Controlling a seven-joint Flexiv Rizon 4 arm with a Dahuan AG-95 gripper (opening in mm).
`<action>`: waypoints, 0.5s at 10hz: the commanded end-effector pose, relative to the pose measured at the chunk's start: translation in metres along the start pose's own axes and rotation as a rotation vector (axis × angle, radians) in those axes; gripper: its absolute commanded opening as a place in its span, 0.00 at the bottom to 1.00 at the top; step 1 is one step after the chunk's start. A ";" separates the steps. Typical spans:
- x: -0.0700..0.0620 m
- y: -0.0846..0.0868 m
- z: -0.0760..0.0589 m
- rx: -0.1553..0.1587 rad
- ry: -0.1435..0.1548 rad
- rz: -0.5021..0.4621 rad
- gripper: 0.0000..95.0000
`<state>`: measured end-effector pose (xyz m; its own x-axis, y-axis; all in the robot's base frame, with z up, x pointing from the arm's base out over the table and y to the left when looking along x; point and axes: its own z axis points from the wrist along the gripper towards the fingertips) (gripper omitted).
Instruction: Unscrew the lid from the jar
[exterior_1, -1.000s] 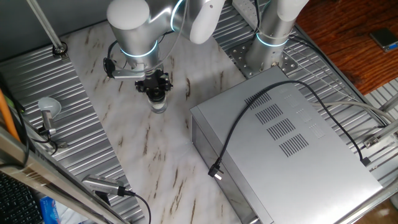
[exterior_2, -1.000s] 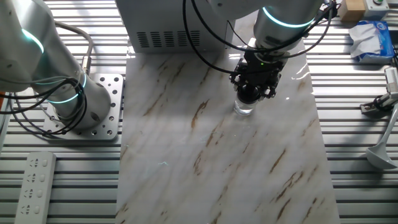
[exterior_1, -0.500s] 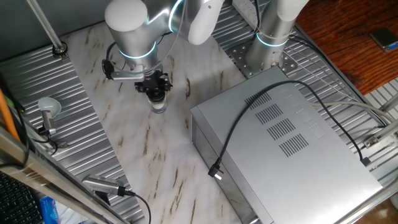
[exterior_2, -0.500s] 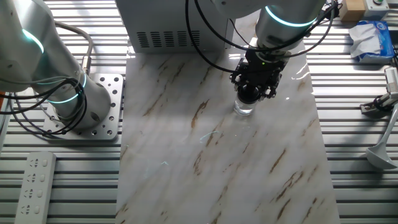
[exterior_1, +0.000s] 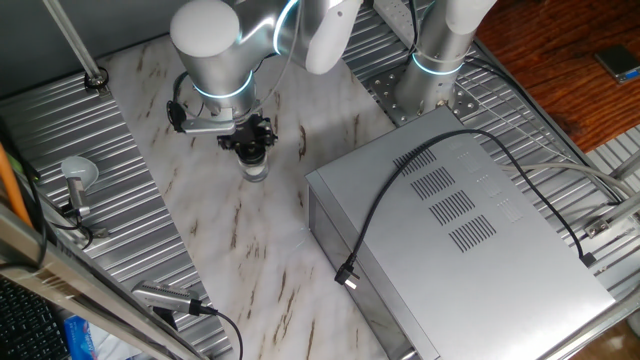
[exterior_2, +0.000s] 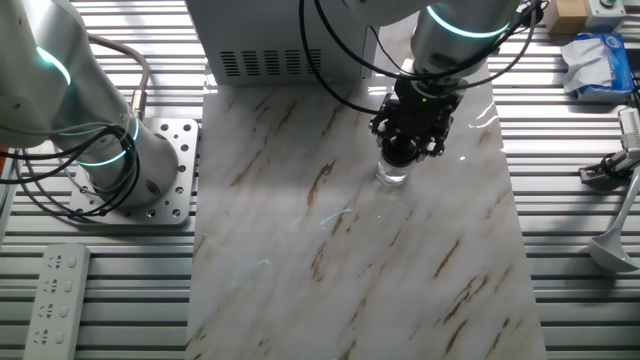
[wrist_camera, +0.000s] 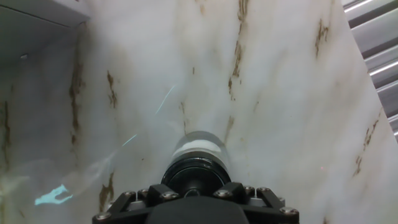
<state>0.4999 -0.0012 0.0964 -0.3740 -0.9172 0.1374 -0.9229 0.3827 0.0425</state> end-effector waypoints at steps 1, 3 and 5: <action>-0.001 0.000 0.014 0.006 0.005 -0.024 0.00; -0.001 0.000 0.014 0.011 0.005 -0.055 0.00; -0.001 0.000 0.014 0.016 0.006 -0.081 0.00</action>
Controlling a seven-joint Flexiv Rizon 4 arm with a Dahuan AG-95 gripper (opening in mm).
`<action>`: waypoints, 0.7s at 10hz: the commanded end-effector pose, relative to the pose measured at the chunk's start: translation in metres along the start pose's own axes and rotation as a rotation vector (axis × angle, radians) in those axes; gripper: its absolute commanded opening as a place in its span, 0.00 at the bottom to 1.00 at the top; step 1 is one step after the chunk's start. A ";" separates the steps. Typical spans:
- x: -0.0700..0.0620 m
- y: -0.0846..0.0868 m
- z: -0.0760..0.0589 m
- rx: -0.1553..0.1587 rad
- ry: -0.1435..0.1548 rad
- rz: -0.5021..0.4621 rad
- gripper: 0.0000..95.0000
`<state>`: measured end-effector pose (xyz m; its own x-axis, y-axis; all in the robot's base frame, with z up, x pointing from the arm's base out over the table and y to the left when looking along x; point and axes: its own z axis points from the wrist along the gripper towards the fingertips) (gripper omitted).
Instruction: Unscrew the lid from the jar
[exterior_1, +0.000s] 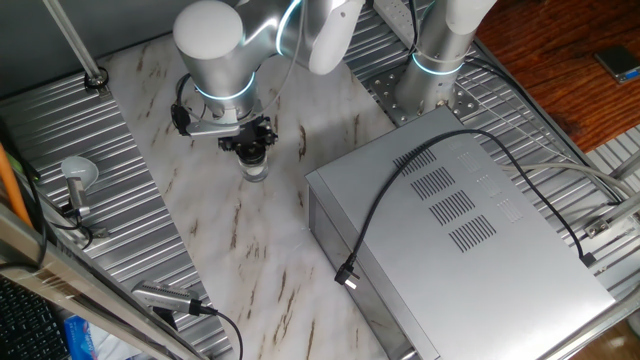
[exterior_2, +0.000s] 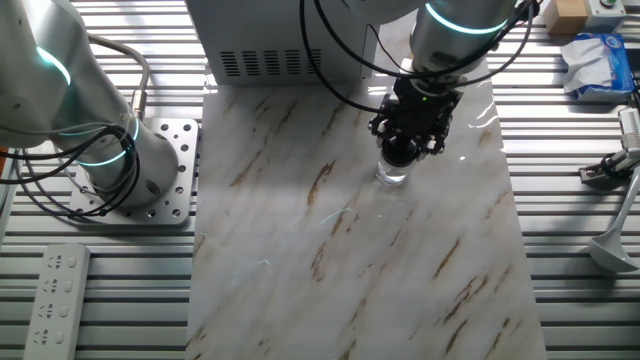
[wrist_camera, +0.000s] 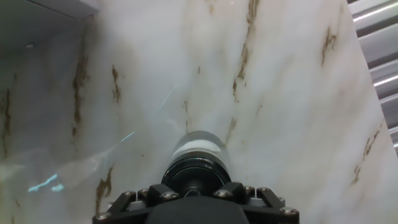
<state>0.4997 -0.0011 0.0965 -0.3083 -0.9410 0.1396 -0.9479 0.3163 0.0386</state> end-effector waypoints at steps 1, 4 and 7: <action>-0.001 0.000 0.014 0.006 0.000 -0.033 0.00; -0.002 0.000 0.015 0.011 -0.001 -0.070 0.00; -0.004 0.000 0.015 0.021 -0.002 -0.124 0.00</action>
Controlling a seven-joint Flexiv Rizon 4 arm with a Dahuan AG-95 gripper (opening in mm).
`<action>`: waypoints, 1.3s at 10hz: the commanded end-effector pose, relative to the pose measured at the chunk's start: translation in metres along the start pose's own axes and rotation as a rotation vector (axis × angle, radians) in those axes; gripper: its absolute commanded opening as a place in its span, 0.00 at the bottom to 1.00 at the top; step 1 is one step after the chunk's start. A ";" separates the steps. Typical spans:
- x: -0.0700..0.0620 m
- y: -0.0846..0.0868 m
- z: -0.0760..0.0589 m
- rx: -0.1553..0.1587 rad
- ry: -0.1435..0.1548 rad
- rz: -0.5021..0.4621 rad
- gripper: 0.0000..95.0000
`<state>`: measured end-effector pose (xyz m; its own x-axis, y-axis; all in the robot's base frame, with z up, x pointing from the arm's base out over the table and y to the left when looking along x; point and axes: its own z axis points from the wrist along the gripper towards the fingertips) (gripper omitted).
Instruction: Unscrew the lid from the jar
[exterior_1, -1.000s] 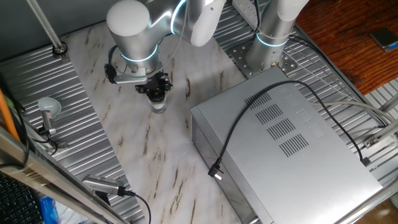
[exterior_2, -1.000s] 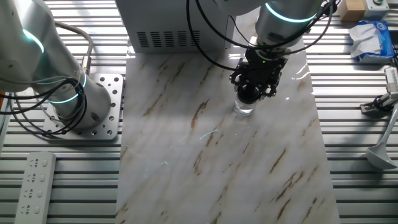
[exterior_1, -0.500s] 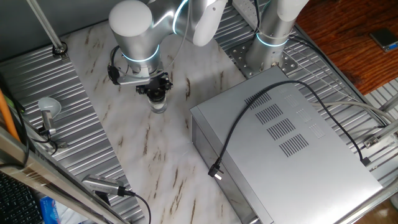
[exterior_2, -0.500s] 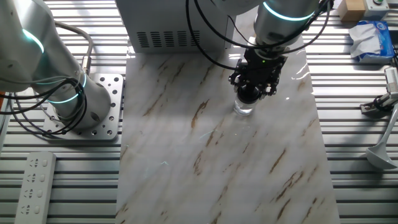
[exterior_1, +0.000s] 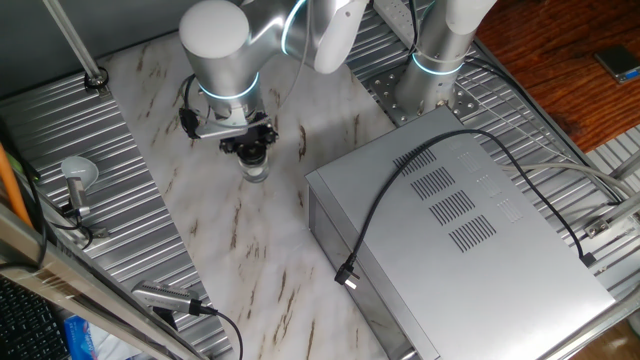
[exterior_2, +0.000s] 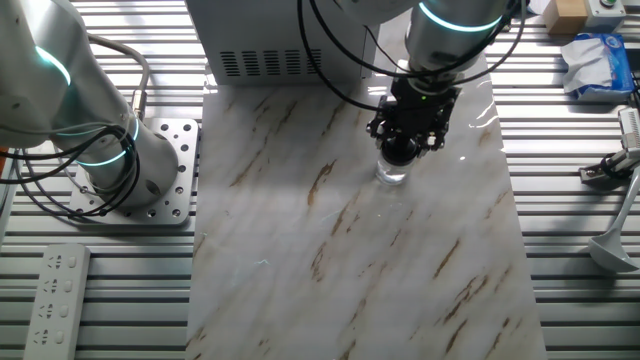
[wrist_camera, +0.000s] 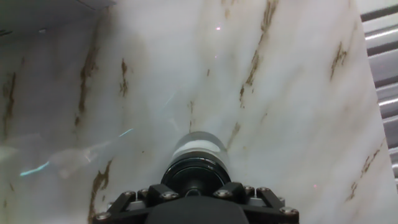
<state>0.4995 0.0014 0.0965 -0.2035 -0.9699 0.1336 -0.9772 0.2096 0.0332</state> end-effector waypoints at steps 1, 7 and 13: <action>-0.003 -0.001 0.015 0.005 0.005 -0.031 0.00; -0.003 -0.001 0.015 0.015 0.018 -0.147 0.00; -0.005 -0.001 0.016 0.017 0.019 -0.166 0.00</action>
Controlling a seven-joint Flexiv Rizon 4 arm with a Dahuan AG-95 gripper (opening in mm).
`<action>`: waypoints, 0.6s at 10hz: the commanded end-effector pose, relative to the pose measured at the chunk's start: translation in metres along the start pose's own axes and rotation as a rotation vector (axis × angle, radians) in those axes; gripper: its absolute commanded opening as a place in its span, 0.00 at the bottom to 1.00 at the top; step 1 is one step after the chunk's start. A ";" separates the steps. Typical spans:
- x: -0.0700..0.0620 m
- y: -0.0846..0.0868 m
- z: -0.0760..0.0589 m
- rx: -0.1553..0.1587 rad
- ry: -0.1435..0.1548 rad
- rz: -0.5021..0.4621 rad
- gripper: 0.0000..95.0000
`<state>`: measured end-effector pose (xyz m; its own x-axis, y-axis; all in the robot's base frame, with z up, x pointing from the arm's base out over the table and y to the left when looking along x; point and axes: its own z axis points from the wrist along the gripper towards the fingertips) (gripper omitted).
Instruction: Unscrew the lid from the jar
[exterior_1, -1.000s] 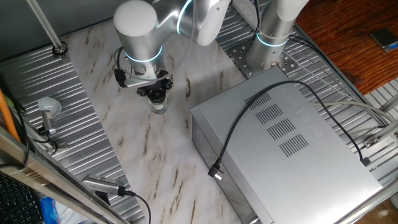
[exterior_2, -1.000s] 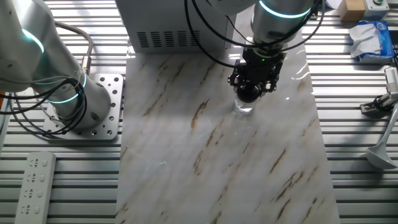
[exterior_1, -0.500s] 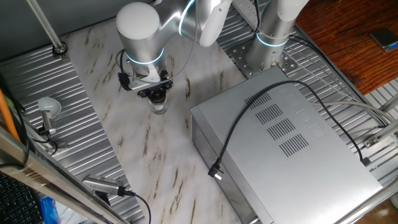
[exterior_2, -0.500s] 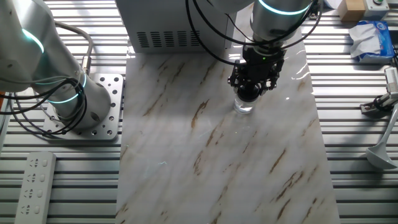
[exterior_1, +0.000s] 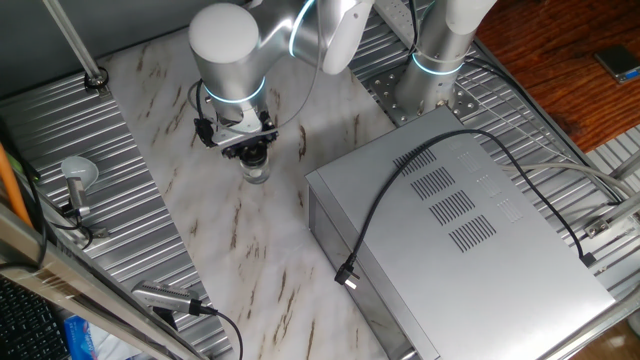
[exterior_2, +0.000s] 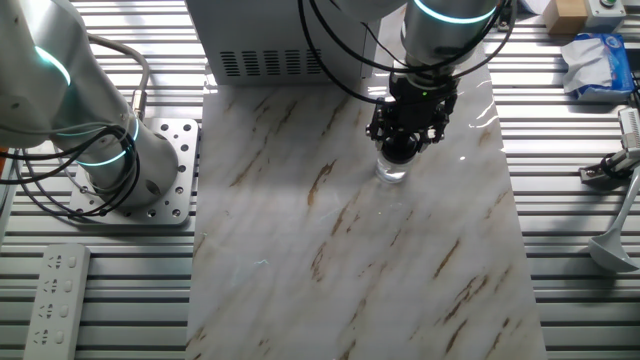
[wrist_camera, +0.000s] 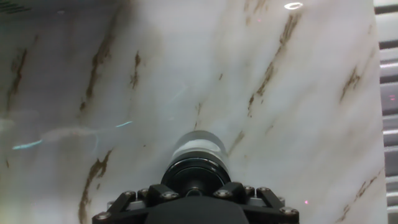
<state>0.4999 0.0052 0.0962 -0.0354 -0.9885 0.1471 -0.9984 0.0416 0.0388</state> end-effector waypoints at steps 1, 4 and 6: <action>-0.002 -0.001 0.016 -0.001 0.000 0.004 0.00; -0.002 -0.001 0.016 -0.001 0.006 0.014 0.00; -0.002 -0.001 0.016 -0.002 0.010 0.021 0.00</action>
<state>0.4999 0.0062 0.0963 -0.0559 -0.9858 0.1581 -0.9973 0.0626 0.0374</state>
